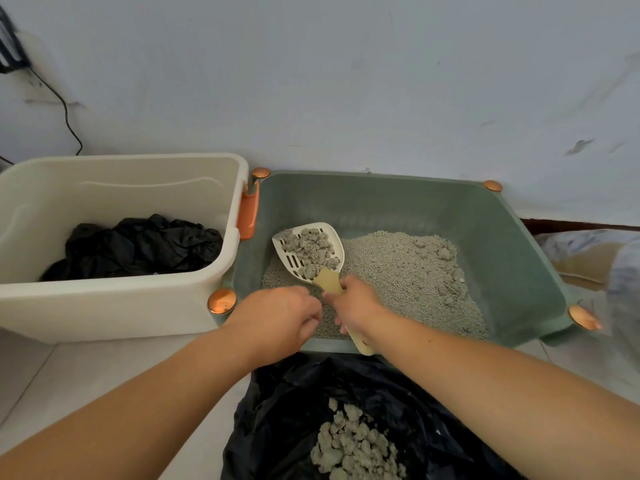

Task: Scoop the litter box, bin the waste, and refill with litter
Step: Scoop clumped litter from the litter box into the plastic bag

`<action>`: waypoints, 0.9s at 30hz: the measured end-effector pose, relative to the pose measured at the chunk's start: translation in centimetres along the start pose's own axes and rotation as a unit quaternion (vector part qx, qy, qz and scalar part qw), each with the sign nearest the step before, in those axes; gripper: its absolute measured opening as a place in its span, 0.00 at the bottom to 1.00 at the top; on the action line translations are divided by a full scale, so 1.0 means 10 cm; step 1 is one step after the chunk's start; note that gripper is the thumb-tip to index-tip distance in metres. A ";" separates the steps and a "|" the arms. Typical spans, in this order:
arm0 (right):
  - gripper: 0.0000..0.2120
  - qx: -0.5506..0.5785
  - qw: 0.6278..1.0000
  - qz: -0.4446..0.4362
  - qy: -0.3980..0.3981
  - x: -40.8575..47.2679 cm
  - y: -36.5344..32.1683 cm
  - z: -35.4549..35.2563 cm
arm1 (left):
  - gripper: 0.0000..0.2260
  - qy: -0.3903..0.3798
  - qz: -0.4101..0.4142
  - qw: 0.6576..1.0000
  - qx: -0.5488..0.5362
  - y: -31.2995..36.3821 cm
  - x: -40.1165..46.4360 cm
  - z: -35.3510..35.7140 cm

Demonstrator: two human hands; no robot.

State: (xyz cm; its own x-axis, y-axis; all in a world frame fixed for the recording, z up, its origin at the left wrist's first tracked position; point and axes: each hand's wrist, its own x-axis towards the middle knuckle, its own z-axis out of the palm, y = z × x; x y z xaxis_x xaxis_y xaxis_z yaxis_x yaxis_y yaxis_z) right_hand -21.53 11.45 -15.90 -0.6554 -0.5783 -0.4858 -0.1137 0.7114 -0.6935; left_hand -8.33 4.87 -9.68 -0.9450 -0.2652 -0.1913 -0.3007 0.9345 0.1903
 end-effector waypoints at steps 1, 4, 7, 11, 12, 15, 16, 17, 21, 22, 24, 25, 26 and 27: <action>0.16 0.002 1.000 0.017 -0.011 -0.02 0.00 0.01 | 0.11 0.001 0.000 1.000 -0.004 0.00 0.00 0.00; 0.14 0.006 0.996 0.069 -0.050 -0.08 -0.02 0.02 | 0.11 0.001 -0.001 1.000 -0.025 -0.01 0.01 -0.01; 0.11 0.036 0.990 0.105 -0.084 -0.12 -0.10 -0.03 | 0.10 0.010 0.000 0.999 -0.048 0.00 0.01 -0.05; 0.02 0.080 0.983 0.122 -0.113 -0.11 -0.27 -0.06 | 0.10 0.042 0.005 0.995 -0.086 -0.01 0.00 -0.05; 0.06 0.088 0.983 0.120 -0.109 -0.09 -0.31 -0.04 | 0.09 0.058 0.006 0.993 -0.102 -0.03 -0.01 -0.03; 0.09 0.087 0.987 0.103 -0.092 -0.07 -0.40 0.06 | 0.09 0.109 -0.003 0.980 -0.166 -0.06 -0.02 -0.01; 0.10 0.090 0.987 0.103 -0.085 -0.05 -0.41 0.09 | 0.09 0.128 -0.005 0.974 -0.185 -0.06 -0.03 -0.01; 0.11 0.101 0.986 0.105 -0.079 -0.06 -0.42 0.12 | 0.08 0.146 -0.005 0.968 -0.202 -0.05 -0.03 -0.02; 0.13 0.194 0.972 0.117 -0.057 -0.05 -0.43 0.27 | 0.06 0.183 -0.023 0.947 -0.263 -0.06 -0.05 -0.05; 0.14 0.222 0.966 0.121 -0.055 -0.05 -0.43 0.30 | 0.05 0.188 -0.028 0.943 -0.274 -0.06 -0.04 -0.05; 0.15 0.272 0.953 0.120 -0.056 -0.03 -0.41 0.36 | 0.05 0.198 -0.033 0.937 -0.285 -0.07 -0.03 -0.06; 0.14 0.302 0.944 0.128 -0.046 -0.03 -0.40 0.39 | 0.06 0.201 -0.034 0.936 -0.287 -0.07 -0.03 -0.06; 0.13 0.315 0.940 0.129 -0.026 -0.02 -0.37 0.43 | 0.06 0.203 -0.033 0.935 -0.289 -0.07 -0.04 -0.07; 0.11 0.304 0.945 0.122 -0.007 0.00 -0.33 0.46 | 0.06 0.203 -0.033 0.934 -0.292 -0.06 -0.05 -0.08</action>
State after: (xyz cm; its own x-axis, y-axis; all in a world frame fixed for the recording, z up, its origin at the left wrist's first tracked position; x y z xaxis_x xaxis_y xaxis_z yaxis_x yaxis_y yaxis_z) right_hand -17.73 7.27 -16.02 -0.5965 -0.4347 -0.6747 0.4922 0.4660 -0.7353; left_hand -7.81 4.24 -8.95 -0.8569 -0.4968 0.1372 -0.2665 0.6549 0.7072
